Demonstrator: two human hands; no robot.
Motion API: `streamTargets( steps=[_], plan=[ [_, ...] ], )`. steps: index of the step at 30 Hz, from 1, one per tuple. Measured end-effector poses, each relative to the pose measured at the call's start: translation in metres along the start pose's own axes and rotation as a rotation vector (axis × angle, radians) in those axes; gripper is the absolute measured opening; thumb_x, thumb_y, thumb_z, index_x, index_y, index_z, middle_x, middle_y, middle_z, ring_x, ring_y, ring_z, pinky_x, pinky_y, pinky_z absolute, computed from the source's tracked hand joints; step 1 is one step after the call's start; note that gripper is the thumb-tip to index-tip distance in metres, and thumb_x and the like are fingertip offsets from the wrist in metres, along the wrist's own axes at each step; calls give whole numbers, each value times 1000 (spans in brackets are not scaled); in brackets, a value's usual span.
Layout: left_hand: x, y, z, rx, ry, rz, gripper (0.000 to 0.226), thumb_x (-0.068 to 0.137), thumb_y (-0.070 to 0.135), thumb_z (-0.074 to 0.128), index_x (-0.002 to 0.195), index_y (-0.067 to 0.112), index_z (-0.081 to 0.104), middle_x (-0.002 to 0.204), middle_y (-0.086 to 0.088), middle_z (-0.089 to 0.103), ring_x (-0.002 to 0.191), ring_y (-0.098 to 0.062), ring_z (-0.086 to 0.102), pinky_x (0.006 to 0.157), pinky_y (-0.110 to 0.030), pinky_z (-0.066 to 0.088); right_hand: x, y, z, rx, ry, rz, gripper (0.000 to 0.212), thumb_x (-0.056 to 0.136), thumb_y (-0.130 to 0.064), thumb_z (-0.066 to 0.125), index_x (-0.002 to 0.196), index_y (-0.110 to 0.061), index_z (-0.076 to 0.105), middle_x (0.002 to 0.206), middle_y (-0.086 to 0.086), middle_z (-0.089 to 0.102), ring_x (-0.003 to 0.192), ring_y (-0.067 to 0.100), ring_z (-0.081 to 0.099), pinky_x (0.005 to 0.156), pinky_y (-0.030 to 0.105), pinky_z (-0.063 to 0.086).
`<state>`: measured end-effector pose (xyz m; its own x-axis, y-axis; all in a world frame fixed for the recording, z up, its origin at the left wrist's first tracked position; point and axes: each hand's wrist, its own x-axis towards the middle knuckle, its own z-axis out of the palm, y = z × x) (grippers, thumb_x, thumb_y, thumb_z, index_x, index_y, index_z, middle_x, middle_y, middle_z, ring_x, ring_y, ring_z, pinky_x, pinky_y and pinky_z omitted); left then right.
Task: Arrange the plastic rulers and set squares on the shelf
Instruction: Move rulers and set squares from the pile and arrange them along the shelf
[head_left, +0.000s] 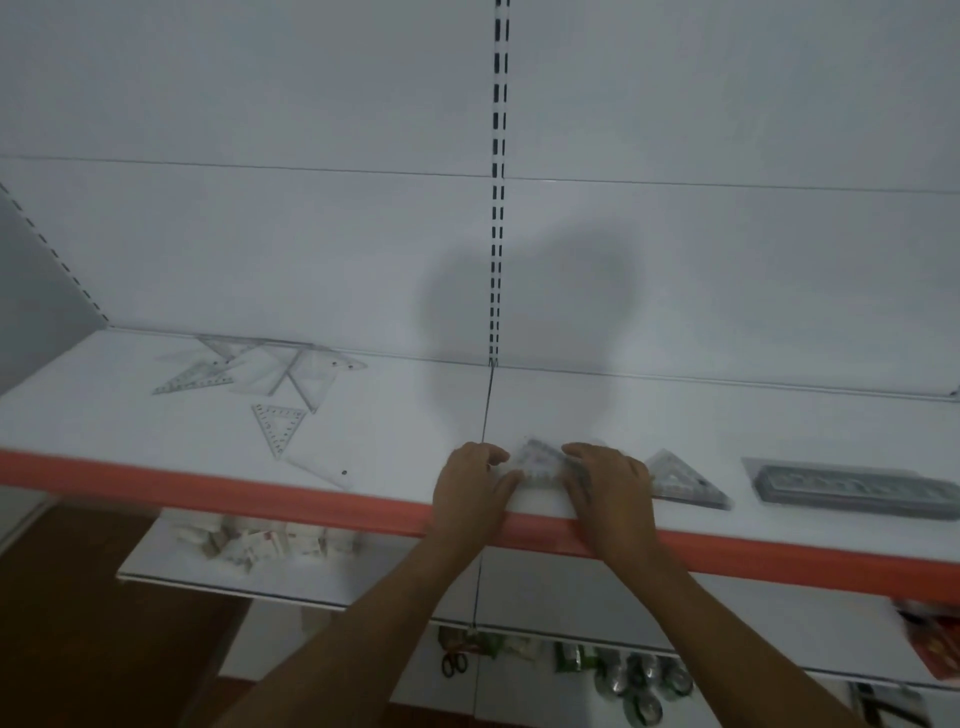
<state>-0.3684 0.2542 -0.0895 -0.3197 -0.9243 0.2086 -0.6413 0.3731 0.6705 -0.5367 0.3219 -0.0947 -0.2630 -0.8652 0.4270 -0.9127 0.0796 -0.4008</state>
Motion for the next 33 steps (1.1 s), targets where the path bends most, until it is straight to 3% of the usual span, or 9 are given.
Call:
streamTargets(
  steps=[4, 8, 12, 17, 24, 29, 33],
  plan=[
    [0, -1, 2, 25, 23, 52, 30, 88, 37, 63, 109, 17, 63, 106, 2, 62, 98, -14, 53, 87, -28, 44, -2, 2, 2, 16, 39, -13, 28, 85, -27, 55, 109, -19, 67, 105, -4, 69, 102, 16, 60, 95, 30, 28],
    [0, -2, 4, 41, 15, 79, 31, 86, 38, 65, 108, 16, 64, 105, 2, 62, 96, -15, 53, 86, -31, 45, -5, 1, 1, 5, 20, -14, 28, 83, -26, 55, 108, -20, 66, 103, -5, 68, 100, 15, 61, 93, 30, 30],
    [-1, -6, 6, 28, 11, 84, 29, 86, 33, 66, 110, 16, 64, 104, 2, 63, 96, -16, 54, 87, -32, 45, -8, -3, 0, -13, 5, -28, 39, 75, -23, 58, 113, -18, 64, 105, -3, 67, 101, 16, 60, 96, 26, 22],
    [0, -8, 5, 1, 0, 53, 36, 85, 34, 67, 115, 13, 64, 103, -1, 62, 98, -17, 52, 87, -30, 44, -8, -4, 2, -62, -14, -39, 44, 73, -23, 59, 116, -17, 60, 106, -2, 65, 102, 17, 59, 98, 34, 22],
    [0, -9, 5, 57, -5, 61, 28, 89, 32, 64, 105, 10, 68, 97, -4, 59, 95, -18, 50, 81, -25, 41, -6, -1, 3, -92, -59, -33, 40, 75, -21, 54, 114, -20, 60, 106, -5, 65, 102, 18, 59, 100, 36, 21],
    [-1, -7, 5, 77, -7, 61, 27, 89, 33, 64, 103, 11, 69, 95, -5, 59, 94, -17, 50, 78, -25, 40, -5, -3, 2, -60, -72, -22, 41, 77, -13, 62, 118, -18, 58, 108, -1, 65, 103, 21, 58, 101, 43, 26],
    [-1, -5, 4, 81, -11, 61, 28, 86, 35, 67, 99, 10, 70, 91, -7, 59, 91, -18, 49, 75, -27, 39, -5, 0, 3, -39, -36, -52, 38, 78, -17, 51, 116, -16, 59, 105, 1, 66, 100, 23, 60, 97, 42, 27]
  ],
)
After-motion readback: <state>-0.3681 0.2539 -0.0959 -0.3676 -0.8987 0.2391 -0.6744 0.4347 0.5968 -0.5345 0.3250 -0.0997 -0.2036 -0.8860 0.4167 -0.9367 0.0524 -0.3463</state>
